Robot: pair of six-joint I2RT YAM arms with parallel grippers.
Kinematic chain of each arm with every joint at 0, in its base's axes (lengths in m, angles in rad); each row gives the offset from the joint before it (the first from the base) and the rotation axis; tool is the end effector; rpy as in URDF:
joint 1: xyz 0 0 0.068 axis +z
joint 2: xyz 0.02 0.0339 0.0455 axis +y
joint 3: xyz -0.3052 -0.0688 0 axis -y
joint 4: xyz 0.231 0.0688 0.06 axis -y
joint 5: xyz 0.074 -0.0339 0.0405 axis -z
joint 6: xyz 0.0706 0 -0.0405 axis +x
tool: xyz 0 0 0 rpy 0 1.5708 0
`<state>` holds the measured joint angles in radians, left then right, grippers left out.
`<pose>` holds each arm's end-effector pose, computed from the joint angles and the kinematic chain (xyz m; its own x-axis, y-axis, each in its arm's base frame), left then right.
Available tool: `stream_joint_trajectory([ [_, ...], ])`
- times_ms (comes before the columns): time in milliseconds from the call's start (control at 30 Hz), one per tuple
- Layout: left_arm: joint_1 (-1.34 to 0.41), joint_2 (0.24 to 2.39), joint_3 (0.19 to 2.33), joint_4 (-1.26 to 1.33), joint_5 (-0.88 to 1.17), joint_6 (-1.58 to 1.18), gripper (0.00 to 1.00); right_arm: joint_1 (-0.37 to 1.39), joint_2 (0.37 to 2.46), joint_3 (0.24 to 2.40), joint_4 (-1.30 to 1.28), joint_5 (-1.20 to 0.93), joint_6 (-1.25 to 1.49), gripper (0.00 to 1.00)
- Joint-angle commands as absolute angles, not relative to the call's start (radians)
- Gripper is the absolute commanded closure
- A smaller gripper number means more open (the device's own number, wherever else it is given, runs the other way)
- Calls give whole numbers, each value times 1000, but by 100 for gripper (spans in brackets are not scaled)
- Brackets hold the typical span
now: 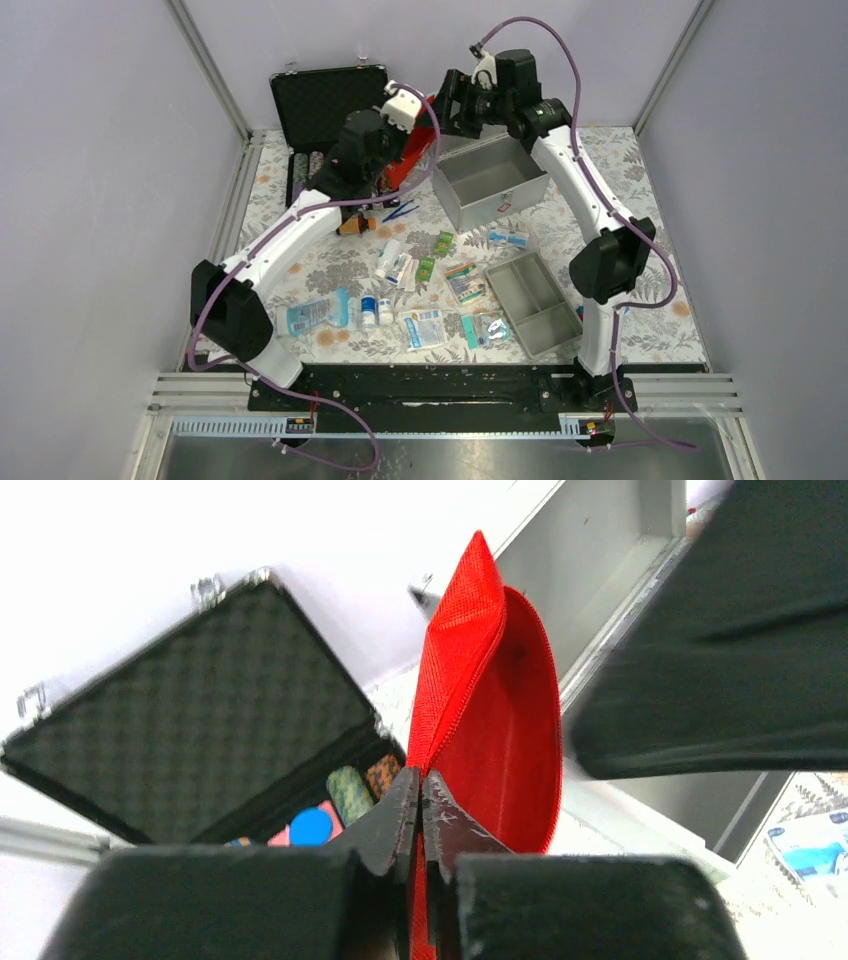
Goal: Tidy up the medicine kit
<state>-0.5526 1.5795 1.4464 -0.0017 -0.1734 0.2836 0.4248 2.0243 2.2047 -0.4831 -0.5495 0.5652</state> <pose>0.3484 -0.2005 0.4282 -0.0059 0.3274 -0.9449 0.3887 0.8713 0.2995 0.4388 0.2390 0.4483 -0.6609 0.2024 -0.7227 -0.5349 0.5485 0.6427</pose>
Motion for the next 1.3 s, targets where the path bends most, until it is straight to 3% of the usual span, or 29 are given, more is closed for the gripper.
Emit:
stream_joint_trajectory([
  [0,-499,1489,1477,-121,-107,136,100,375,1888,2094,-474,-748,444,15],
  [167,-433,1416,1394,-203,-36,36,100,314,1751,1880,-474,-988,243,17],
  [233,-408,1377,1342,-226,-6,4,100,285,1692,1768,-506,-1056,113,23],
  [433,-345,1262,1226,-283,84,-37,100,289,1566,1542,-882,-805,-594,32],
  [633,-300,1173,1144,-336,130,-43,100,302,1518,1326,-879,-589,-868,42],
  [1000,-238,1104,1071,-456,33,-99,100,457,1605,1352,-712,-514,-590,44],
  [1267,-174,1040,1104,-499,-156,-134,100,616,1822,1639,-684,-655,-431,43],
])
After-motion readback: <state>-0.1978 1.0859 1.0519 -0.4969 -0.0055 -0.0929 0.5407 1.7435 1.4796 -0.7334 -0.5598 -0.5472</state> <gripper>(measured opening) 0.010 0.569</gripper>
